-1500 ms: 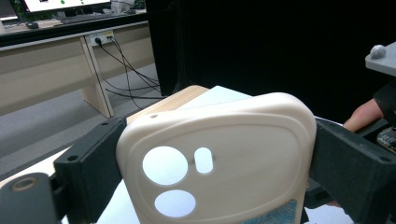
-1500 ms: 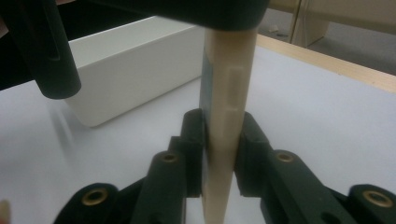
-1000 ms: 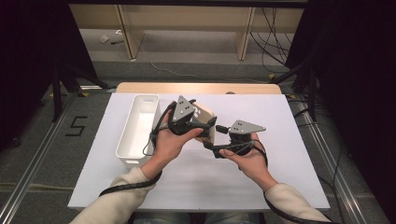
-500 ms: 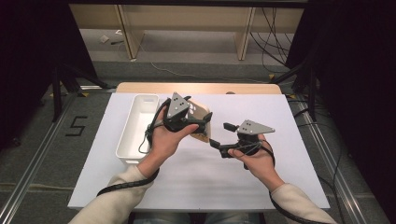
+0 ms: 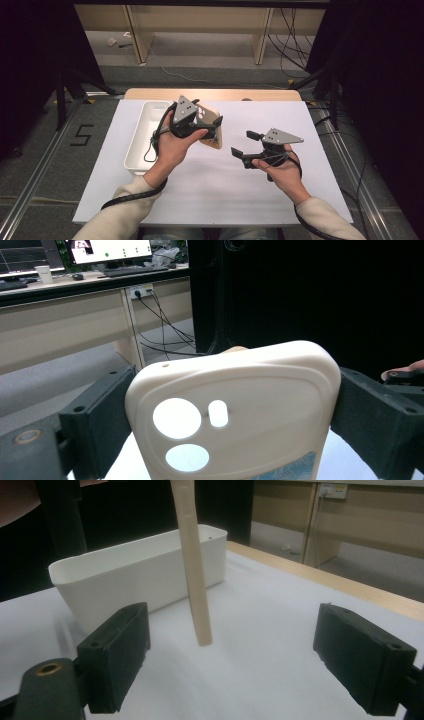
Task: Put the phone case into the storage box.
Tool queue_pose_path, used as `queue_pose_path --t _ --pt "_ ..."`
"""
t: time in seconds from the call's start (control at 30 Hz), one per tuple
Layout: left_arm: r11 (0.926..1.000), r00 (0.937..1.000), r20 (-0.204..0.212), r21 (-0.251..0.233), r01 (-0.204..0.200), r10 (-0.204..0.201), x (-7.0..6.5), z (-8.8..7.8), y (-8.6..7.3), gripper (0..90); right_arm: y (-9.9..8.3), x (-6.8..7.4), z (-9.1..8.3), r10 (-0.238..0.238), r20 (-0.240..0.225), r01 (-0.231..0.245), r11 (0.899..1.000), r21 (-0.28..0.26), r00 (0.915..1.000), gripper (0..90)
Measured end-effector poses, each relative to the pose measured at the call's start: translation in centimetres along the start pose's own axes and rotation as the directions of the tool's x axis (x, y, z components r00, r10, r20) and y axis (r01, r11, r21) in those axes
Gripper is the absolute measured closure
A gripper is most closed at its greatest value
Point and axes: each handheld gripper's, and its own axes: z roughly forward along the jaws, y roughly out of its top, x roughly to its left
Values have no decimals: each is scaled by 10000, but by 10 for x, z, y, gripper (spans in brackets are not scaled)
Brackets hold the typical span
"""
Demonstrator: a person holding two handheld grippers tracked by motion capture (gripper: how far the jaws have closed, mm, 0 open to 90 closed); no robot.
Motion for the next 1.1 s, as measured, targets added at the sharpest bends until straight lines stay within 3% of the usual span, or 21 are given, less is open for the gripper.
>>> queue_pose_path --t 1.1 --pt "10000 9986 -525 26 22 -21 10 -9 10 94 -12 -21 -46 19 543 -7 9998 -208 9985 158"
